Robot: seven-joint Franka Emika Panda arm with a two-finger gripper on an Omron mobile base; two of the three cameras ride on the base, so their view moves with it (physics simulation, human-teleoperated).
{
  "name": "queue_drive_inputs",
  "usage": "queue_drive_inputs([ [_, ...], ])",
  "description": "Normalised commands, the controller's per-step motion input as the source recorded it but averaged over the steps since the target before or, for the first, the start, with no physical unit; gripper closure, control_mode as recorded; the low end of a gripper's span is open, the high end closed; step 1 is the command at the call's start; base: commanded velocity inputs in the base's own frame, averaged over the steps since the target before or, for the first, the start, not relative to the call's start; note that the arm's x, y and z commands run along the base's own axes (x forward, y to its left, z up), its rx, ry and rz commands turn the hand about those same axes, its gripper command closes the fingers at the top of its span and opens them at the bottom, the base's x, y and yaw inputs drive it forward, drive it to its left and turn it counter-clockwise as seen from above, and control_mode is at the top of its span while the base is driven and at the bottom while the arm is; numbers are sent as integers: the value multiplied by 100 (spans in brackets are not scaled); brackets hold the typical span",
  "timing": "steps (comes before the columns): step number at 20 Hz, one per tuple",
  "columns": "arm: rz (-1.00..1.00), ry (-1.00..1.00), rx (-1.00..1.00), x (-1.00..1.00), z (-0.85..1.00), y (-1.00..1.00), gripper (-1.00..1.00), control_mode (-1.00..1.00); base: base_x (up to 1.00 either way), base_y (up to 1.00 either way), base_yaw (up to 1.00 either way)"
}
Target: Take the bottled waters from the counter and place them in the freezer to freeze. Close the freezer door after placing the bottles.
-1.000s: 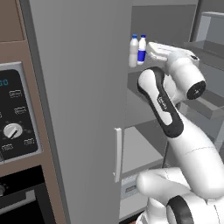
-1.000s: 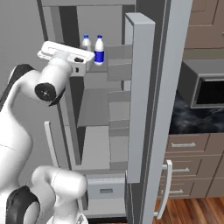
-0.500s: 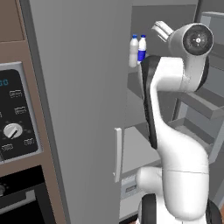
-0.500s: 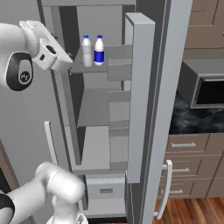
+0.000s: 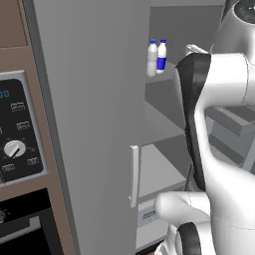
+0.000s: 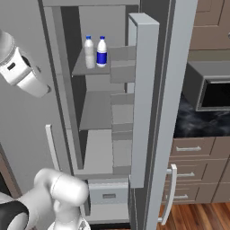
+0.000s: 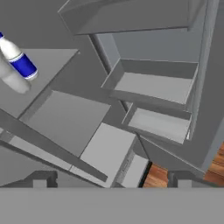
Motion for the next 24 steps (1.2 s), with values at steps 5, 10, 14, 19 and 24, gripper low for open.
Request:
queue_drive_inputs([
  [5, 23, -2, -8, -83, -100, -7, -100, -100, 0, 0, 0],
  [10, 25, 0, -20, -27, -98, 0, -100, -100, 0, 0, 0],
  [14, 4, -4, -12, -7, -31, 0, -100, -100, 0, 0, 0],
  [19, 0, 0, 0, 0, 0, 0, -100, 100, -96, 0, 6],
  [24, 0, 0, 0, 0, 0, 0, -100, 100, -93, -9, 6],
])
